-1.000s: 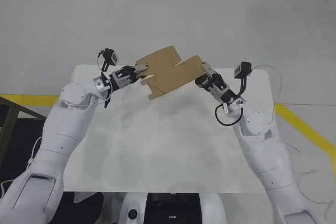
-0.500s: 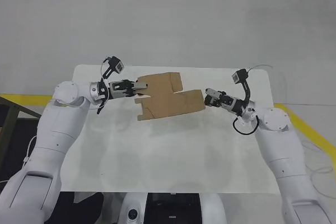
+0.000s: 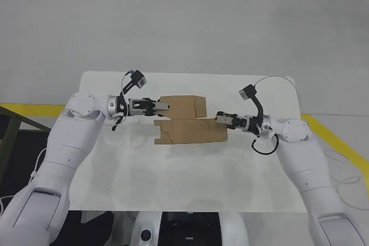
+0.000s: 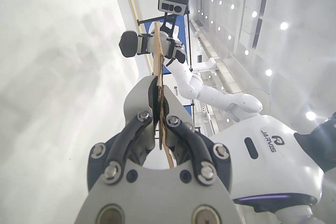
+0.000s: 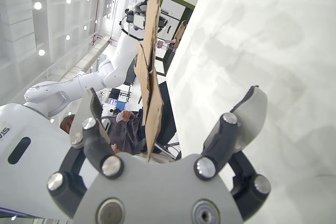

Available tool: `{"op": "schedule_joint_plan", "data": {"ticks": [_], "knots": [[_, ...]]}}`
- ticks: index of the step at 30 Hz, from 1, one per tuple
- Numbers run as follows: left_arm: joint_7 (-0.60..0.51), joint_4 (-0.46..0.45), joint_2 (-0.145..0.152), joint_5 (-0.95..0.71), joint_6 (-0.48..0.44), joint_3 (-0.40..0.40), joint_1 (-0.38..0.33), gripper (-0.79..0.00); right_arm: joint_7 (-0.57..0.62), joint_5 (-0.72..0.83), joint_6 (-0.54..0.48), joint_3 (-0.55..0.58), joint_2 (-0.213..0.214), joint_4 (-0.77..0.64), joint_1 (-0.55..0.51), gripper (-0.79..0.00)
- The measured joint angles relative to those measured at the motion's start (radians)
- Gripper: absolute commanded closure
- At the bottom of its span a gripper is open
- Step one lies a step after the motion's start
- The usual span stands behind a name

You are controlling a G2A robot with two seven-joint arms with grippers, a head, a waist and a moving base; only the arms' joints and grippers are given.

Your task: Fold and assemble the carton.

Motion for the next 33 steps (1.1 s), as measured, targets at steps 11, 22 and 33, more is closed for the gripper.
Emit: {"op": "schedule_joint_plan", "data": {"ticks": [11, 22, 33], "knots": [[0.028, 0.011, -0.002, 0.008, -0.007, 0.003, -0.006, 0.000, -0.003, 0.032, -0.003, -0.068, 0.025, -0.028, 0.000, -0.785], [0.049, 0.005, -0.003, 0.040, -0.010, 0.015, -0.006, 0.000, -0.016, 0.070, -0.017, -0.135, 0.044, -0.028, 0.024, -0.748], [0.068, 0.002, -0.003, 0.050, -0.010, 0.015, -0.005, 0.000, -0.032, 0.088, -0.032, -0.192, 0.057, -0.002, 0.055, -0.089]]}}
